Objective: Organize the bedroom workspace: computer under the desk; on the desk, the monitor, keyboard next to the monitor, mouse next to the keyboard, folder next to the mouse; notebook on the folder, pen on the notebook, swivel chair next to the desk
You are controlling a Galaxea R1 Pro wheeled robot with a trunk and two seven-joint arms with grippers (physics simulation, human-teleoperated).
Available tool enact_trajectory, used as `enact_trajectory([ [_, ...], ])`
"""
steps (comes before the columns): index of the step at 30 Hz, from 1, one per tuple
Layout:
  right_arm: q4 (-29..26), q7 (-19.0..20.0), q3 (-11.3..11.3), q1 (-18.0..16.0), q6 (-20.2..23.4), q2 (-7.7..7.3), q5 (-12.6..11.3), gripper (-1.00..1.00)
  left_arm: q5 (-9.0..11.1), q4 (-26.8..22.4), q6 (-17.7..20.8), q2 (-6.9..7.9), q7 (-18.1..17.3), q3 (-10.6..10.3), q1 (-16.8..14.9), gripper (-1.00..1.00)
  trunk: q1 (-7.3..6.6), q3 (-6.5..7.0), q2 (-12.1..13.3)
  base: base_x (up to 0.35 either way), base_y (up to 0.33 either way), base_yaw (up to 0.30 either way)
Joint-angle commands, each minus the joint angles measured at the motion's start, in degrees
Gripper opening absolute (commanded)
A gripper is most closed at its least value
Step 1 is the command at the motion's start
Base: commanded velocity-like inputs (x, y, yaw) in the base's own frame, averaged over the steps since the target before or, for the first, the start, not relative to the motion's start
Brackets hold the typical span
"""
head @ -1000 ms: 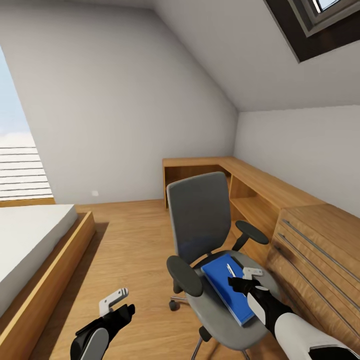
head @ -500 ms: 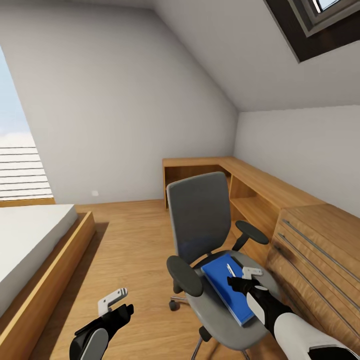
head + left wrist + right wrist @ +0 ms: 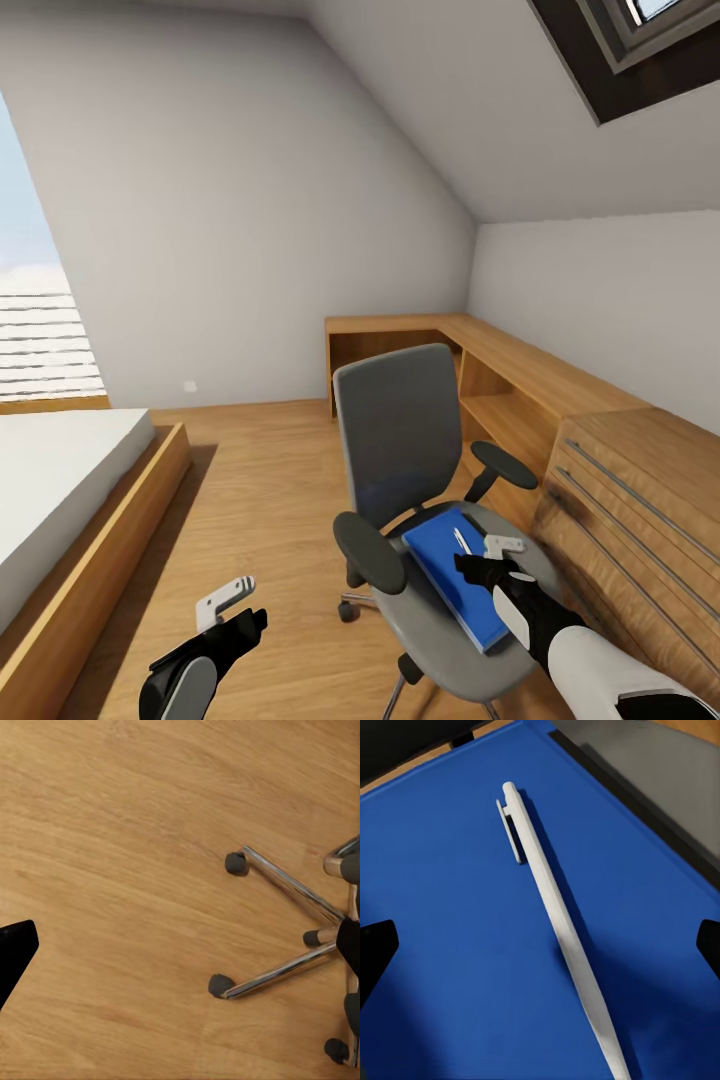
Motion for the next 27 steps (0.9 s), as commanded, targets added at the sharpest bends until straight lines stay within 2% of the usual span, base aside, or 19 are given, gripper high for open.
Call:
enact_trajectory([
  [1,-0.11,-0.23,0.49,-0.01,0.26,-0.05,-0.54,1.0,0.53,-0.06,0.04,0.0,0.57,-0.04,-0.04,1.0,0.0,-0.06,-0.03,0.099,0.0,0.0],
  [11,-0.09,-0.23,0.51,-0.01,0.27,-0.05,-0.52,1.0,0.51,-0.02,0.09,0.01,0.29,-0.06,-0.04,1.0,0.0,-0.06,-0.03,0.18,0.0,0.0],
  [27,-0.09,-0.17,0.53,0.0,0.3,-0.04,-0.51,1.0,0.49,0.04,0.04,0.0,0.35,-0.06,-0.04,1.0,0.0,-0.06,-0.03,0.018,0.0,0.0],
])
